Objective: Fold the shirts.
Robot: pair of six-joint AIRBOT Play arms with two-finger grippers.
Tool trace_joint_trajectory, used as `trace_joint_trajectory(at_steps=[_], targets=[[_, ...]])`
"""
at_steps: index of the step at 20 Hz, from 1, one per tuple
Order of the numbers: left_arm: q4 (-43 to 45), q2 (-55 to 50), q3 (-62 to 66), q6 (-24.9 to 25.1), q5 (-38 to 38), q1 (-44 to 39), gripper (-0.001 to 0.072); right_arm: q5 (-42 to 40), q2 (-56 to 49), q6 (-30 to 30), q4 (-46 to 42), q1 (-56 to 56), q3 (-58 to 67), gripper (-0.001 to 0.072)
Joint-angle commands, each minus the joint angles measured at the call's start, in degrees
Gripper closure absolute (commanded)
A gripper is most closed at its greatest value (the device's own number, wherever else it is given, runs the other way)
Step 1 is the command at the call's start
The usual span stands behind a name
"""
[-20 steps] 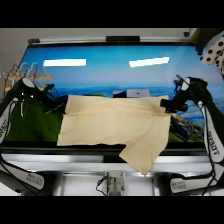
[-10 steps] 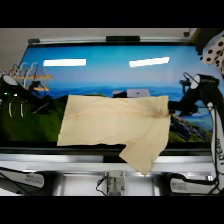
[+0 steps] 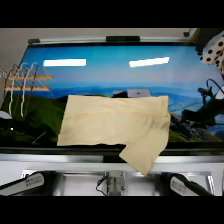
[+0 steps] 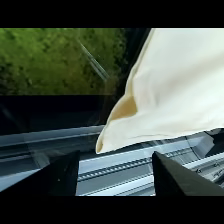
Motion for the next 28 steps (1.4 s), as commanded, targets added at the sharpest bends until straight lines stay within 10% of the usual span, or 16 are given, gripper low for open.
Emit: trace_joint_trajectory(at_steps=[1, 8, 13, 28], targets=[[-2.3, 1.5, -4.6, 1.8, 4.8, -0.5, 0.0183, 0.3, 1.4, -0.5, 2.2, -0.5, -0.9, 0.0144], [-3.5, 0.6, -6.9, 1.1, 7.8, -4.6, 0.0242, 0.7, 1.3, -0.5, 2.1, -0.5, -0.9, 0.0143], [-4.0, 0.5, -8.7, -1.0, 10.5, -4.9, 0.0671, 1.5, 1.5, -0.6, 3.3, -0.5, -2.6, 0.0144], [-4.0, 1.7, -8.0, -0.8, 8.3, -4.9, 0.0672, -16.1, 10.8, -3.6, 19.0, 1.3, -37.3, 0.0163]])
